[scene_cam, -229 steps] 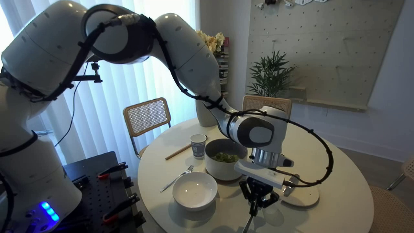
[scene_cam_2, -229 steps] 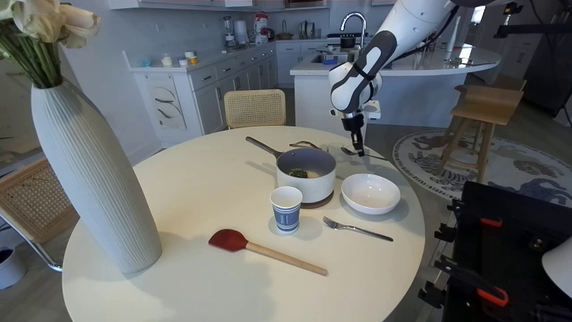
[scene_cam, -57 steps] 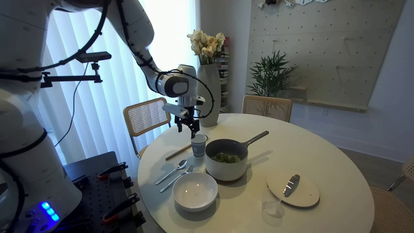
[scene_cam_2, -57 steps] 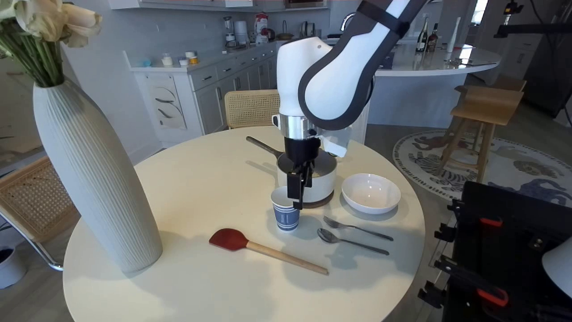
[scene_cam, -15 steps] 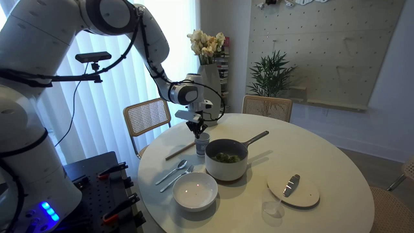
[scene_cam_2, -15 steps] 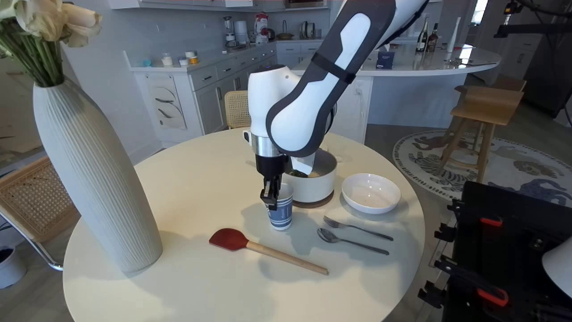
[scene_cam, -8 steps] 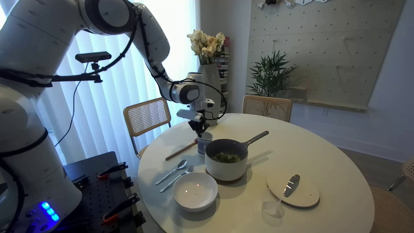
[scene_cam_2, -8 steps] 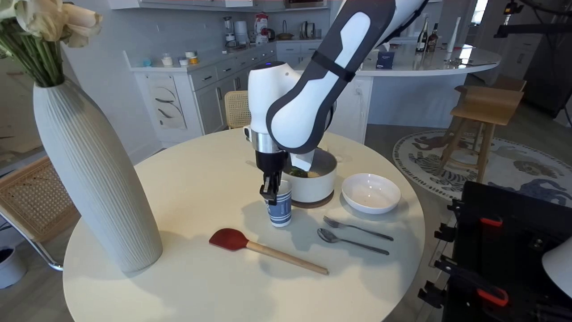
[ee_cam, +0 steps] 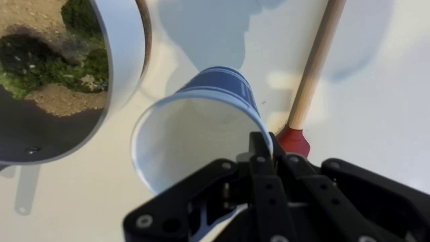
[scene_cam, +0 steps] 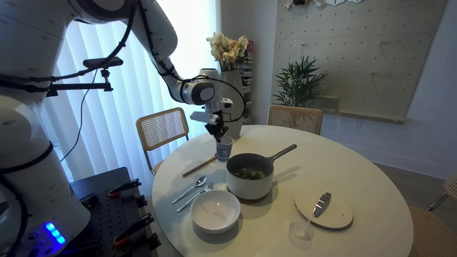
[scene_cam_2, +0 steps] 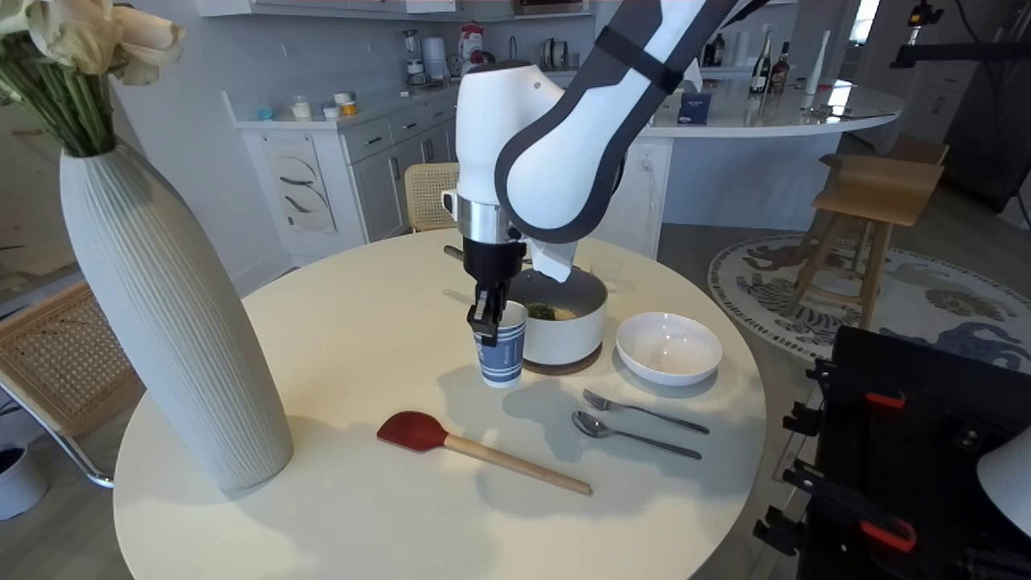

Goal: Swap the places of the cup and the cutlery

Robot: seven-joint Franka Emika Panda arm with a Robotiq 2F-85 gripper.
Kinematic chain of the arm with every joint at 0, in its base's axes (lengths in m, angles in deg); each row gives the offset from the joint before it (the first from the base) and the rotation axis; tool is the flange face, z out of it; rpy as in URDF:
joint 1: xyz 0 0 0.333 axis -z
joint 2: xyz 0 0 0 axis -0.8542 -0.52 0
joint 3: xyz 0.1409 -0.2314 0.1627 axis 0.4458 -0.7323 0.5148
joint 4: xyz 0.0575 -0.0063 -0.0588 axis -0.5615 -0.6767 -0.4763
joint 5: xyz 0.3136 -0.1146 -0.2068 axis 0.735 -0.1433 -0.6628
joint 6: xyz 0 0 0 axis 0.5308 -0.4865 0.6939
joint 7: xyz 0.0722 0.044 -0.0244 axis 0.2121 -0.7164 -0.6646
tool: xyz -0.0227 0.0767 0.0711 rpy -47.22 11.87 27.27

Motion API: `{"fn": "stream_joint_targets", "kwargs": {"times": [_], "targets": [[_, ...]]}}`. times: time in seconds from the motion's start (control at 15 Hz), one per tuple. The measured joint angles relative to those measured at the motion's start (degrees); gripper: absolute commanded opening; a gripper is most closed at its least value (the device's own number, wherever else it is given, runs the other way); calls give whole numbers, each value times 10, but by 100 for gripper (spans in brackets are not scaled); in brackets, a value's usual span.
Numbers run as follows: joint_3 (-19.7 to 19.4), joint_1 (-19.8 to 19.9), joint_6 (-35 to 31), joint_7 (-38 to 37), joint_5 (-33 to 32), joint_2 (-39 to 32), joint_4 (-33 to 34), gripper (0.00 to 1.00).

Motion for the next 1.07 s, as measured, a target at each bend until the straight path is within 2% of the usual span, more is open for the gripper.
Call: {"fn": "stream_joint_targets", "kwargs": {"times": [0.33, 0.67, 0.87, 1.07], "targets": [[-5, -11, -19, -54, -9, 113, -110, 1], [-22, -8, -17, -125, -55, 246, -220, 1], [-27, 12, -2, -153, -90, 312, -268, 1], [-31, 55, 21, -166, -117, 352, -291, 1]]}}
